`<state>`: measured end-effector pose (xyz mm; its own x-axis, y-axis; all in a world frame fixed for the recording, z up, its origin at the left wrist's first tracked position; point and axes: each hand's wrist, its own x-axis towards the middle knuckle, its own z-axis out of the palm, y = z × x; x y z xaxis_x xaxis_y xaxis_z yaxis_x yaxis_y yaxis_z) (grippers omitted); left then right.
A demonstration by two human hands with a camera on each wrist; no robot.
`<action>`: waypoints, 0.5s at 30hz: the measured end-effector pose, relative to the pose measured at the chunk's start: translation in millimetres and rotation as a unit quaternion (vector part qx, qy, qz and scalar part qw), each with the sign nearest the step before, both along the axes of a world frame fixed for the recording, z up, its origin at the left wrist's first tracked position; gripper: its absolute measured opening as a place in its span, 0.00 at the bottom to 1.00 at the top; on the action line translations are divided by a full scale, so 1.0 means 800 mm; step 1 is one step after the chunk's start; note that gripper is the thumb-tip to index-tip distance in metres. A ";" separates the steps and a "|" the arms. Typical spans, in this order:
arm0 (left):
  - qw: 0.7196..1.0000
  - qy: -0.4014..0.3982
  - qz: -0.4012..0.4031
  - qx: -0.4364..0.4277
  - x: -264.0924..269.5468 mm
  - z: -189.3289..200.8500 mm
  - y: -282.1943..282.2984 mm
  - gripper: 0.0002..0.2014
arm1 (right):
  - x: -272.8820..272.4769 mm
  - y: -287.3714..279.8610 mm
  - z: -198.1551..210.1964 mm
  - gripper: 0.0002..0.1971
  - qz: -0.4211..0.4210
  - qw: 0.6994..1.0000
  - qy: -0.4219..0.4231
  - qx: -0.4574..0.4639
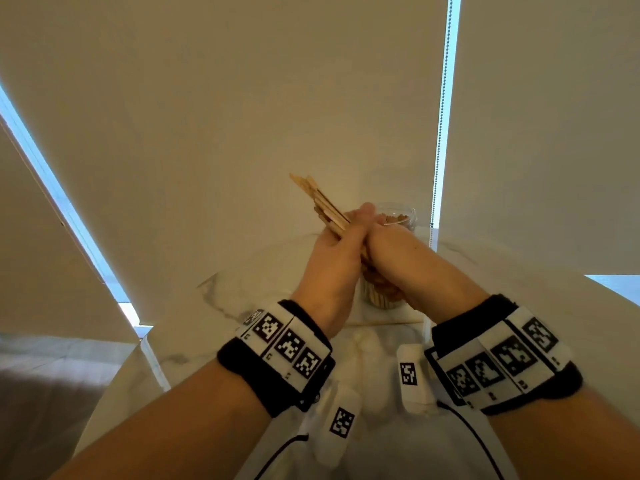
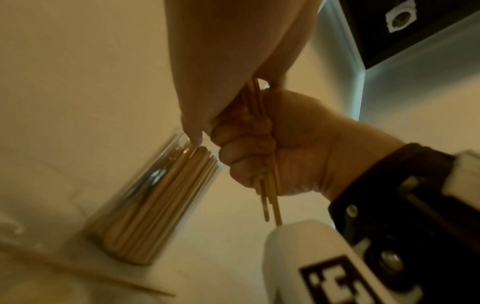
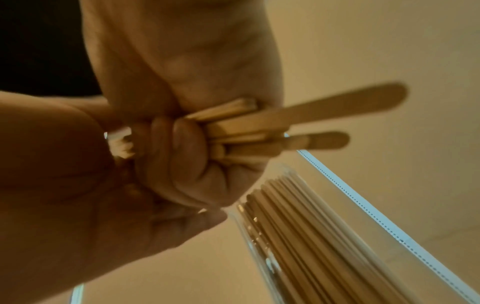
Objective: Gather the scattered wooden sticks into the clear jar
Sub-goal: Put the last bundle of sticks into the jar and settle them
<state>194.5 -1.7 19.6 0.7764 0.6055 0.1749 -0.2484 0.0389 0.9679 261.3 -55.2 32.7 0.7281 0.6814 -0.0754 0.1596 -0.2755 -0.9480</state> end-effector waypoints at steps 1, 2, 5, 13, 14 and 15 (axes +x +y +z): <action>1.000 -0.005 0.017 -0.014 0.003 0.002 0.003 0.17 | -0.002 0.002 -0.001 0.21 -0.011 1.000 0.005 0.020; 0.999 -0.005 0.029 -0.018 0.004 0.004 0.005 0.18 | -0.004 0.003 -0.004 0.23 -0.009 0.999 0.011 0.037; 0.999 -0.009 0.045 -0.019 0.002 0.005 0.005 0.23 | -0.003 0.000 -0.007 0.22 0.026 0.997 0.045 0.049; 0.950 -0.171 0.147 -0.216 0.003 0.027 0.056 0.08 | 0.004 -0.006 -0.013 0.28 0.052 0.997 0.017 -0.060; 0.949 -0.179 0.141 -0.218 0.003 0.028 0.058 0.09 | 0.002 -0.004 -0.014 0.29 0.050 0.997 0.017 -0.063; 0.952 -0.177 0.130 -0.212 0.002 0.027 0.056 0.09 | -0.001 -0.002 -0.015 0.29 0.051 0.997 0.023 -0.060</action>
